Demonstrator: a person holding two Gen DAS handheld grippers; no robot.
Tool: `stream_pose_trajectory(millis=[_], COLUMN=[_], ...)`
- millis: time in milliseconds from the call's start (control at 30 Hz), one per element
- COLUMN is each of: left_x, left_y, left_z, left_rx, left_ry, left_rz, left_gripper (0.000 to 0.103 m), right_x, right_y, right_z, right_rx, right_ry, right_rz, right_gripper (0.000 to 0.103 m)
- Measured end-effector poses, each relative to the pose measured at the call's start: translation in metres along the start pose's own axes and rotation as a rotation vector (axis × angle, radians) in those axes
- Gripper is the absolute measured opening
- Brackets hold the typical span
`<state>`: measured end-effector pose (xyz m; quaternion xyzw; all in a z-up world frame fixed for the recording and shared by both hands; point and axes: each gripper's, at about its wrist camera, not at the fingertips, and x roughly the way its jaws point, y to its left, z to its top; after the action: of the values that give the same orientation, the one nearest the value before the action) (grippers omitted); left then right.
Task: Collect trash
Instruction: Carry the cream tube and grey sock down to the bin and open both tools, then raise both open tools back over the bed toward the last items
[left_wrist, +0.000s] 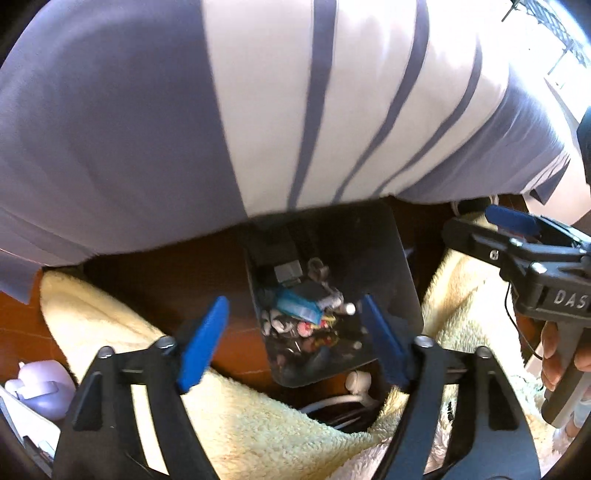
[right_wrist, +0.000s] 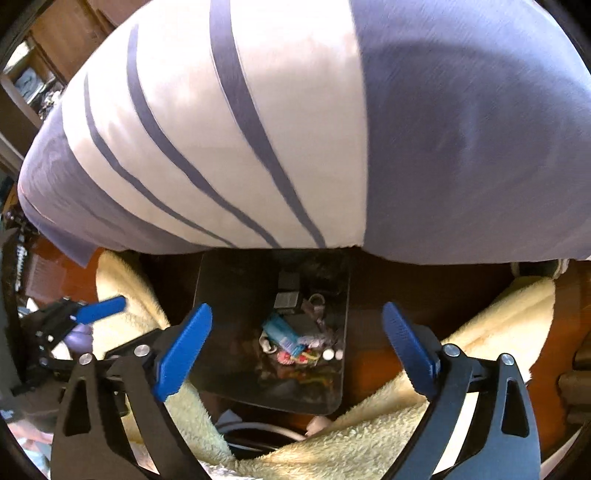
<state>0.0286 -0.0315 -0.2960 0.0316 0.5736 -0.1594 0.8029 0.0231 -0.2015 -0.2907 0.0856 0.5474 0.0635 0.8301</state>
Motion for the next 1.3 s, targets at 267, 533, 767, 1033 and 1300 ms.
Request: stream_pose_trajectory(millis=[267,533,767,1033,1300], left_x=[-0.053,-0.1,-0.119,-0.133,-0.132], left_y=[0.001,0.004,0.011,0.033,0.049], left_z=[0.009,0.021,0.046,0.088,0.146], left_rx=[-0.007,-0.009,0.007,-0.01,-0.018], left_ry=[-0.143,-0.265,-0.312,-0.364,-0.396], left_rz=[0.036,0.074,0.118,0.167,0.184], left_gripper=[0.088,0.092,0.095,0.095,0.095], right_x=[-0.037,-0.084,-0.111,-0.122,-0.116], right_y=[0.0,-0.003,0.001,0.0,-0.007], right_z=[0.001,0.02,0.053,0.105,0.161], right_rx=[0.001,-0.002,-0.072,-0.077,-0.043], right_ry=[-0.085,-0.196,-0.279,-0.341,-0.373], right_rz=[0.015,0.023,-0.019,-0.054,-0.075], right_gripper=[0.095,0.098,0.099,0.099,0.099])
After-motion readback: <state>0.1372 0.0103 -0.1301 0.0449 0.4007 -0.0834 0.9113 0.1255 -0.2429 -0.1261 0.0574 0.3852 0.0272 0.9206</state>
